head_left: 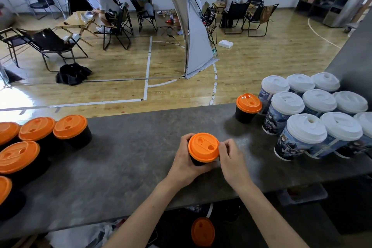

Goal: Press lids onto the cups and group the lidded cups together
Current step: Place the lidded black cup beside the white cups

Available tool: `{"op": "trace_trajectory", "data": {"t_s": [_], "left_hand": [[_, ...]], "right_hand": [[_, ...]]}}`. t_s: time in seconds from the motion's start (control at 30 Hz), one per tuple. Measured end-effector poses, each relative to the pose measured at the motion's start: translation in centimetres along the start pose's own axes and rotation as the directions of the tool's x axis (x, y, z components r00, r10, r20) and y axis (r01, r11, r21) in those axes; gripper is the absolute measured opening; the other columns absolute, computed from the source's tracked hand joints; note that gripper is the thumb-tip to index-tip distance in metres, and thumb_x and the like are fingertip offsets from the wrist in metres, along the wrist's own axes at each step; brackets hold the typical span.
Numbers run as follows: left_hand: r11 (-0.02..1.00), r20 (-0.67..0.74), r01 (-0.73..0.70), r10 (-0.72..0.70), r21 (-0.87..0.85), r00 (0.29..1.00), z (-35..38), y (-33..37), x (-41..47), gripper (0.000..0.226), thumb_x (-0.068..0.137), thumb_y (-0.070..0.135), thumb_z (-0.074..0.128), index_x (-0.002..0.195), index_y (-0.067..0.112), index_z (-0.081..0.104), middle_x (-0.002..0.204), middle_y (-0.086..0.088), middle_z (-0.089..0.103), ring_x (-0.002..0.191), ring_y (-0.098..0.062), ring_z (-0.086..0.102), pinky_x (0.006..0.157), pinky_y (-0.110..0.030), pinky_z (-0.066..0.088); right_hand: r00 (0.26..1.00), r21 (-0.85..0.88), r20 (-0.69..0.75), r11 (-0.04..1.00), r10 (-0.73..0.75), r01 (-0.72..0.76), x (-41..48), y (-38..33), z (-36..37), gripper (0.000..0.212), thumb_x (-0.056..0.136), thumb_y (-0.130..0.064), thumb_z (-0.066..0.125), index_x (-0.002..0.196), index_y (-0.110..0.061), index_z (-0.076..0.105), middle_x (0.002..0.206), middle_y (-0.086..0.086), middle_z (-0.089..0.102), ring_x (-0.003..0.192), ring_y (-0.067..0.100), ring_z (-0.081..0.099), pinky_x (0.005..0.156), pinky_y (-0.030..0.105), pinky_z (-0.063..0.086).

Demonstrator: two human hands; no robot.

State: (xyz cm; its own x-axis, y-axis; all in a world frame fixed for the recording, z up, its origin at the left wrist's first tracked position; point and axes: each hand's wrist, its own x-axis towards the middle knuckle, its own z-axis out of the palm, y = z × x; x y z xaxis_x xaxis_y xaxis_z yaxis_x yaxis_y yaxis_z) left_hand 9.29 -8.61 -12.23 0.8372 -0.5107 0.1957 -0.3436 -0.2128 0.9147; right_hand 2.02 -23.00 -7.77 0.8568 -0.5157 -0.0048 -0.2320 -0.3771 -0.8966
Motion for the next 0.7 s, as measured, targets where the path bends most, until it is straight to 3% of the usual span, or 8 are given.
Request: {"op": "trace_trajectory", "data": {"t_s": [0.2, 0.33, 0.4, 0.5, 0.6, 0.7], "left_hand": [[0.999, 0.045, -0.035, 0.035, 0.017, 0.998, -0.3, -0.2, 0.2, 0.080, 0.070, 0.020, 0.094, 0.133, 0.027, 0.045, 0.124, 0.012, 0.063, 0.119, -0.005, 0.061, 0.098, -0.017, 0.045], [0.998, 0.014, -0.059, 0.059, 0.001, 0.998, 0.1, 0.2, 0.0, 0.087, 0.067, 0.038, 0.096, 0.136, 0.025, 0.045, 0.130, 0.006, 0.057, 0.124, -0.011, 0.058, 0.102, -0.019, 0.045], [0.999, -0.008, -0.043, 0.043, 0.024, 0.999, 0.1, 0.4, -0.1, 0.100, 0.062, 0.045, 0.098, 0.140, 0.024, 0.039, 0.130, 0.010, 0.055, 0.124, -0.004, 0.056, 0.101, -0.013, 0.042], [0.999, -0.015, -0.031, 0.031, 0.036, 0.999, -0.2, 0.4, -0.2, 0.100, 0.064, 0.033, 0.097, 0.141, 0.024, 0.034, 0.127, 0.018, 0.054, 0.120, 0.007, 0.054, 0.098, -0.007, 0.039], [0.997, 0.022, -0.046, 0.045, 0.054, 0.999, -0.4, 0.2, -0.1, 0.089, 0.068, 0.027, 0.093, 0.138, 0.028, 0.037, 0.128, 0.014, 0.056, 0.121, -0.002, 0.057, 0.099, -0.015, 0.044], [0.997, 0.043, -0.069, 0.067, 0.044, 0.997, -0.4, 0.1, -0.1, 0.087, 0.071, 0.027, 0.089, 0.141, 0.028, 0.038, 0.130, 0.011, 0.056, 0.124, -0.008, 0.057, 0.104, -0.022, 0.045]], "right_hand": [[0.999, 0.062, 0.035, 0.998, -0.011, 0.009, 1.3, 0.1, -0.1, 0.026, 0.105, -0.038, 0.047, 0.095, -0.017, 0.058, 0.085, -0.003, 0.066, 0.076, 0.003, 0.061, 0.064, 0.012, 0.044], [1.000, 0.126, 0.008, 0.992, -0.007, 0.006, 1.1, 0.2, 0.0, 0.017, 0.105, -0.029, 0.050, 0.095, -0.018, 0.059, 0.090, -0.004, 0.067, 0.083, 0.004, 0.062, 0.067, 0.008, 0.045], [1.000, 0.117, -0.008, 0.993, -0.020, 0.021, 0.8, 0.4, 0.0, 0.016, 0.104, -0.028, 0.051, 0.096, -0.018, 0.059, 0.091, -0.003, 0.067, 0.086, 0.005, 0.063, 0.067, 0.007, 0.045], [1.000, 0.126, -0.003, 0.992, -0.001, 0.001, 0.7, 0.7, 0.2, 0.017, 0.104, -0.031, 0.053, 0.094, -0.018, 0.058, 0.086, -0.002, 0.067, 0.079, 0.010, 0.062, 0.063, 0.015, 0.045], [1.000, 0.130, 0.004, 0.992, 0.008, -0.008, 1.3, 0.4, 0.3, 0.021, 0.103, -0.036, 0.053, 0.094, -0.017, 0.057, 0.085, 0.001, 0.066, 0.078, 0.013, 0.063, 0.064, 0.020, 0.046], [1.000, 0.123, 0.013, 0.992, -0.004, 0.002, 1.8, -0.4, 0.2, 0.025, 0.102, -0.042, 0.051, 0.101, -0.017, 0.058, 0.091, 0.001, 0.068, 0.084, 0.011, 0.067, 0.063, 0.015, 0.051]]}}
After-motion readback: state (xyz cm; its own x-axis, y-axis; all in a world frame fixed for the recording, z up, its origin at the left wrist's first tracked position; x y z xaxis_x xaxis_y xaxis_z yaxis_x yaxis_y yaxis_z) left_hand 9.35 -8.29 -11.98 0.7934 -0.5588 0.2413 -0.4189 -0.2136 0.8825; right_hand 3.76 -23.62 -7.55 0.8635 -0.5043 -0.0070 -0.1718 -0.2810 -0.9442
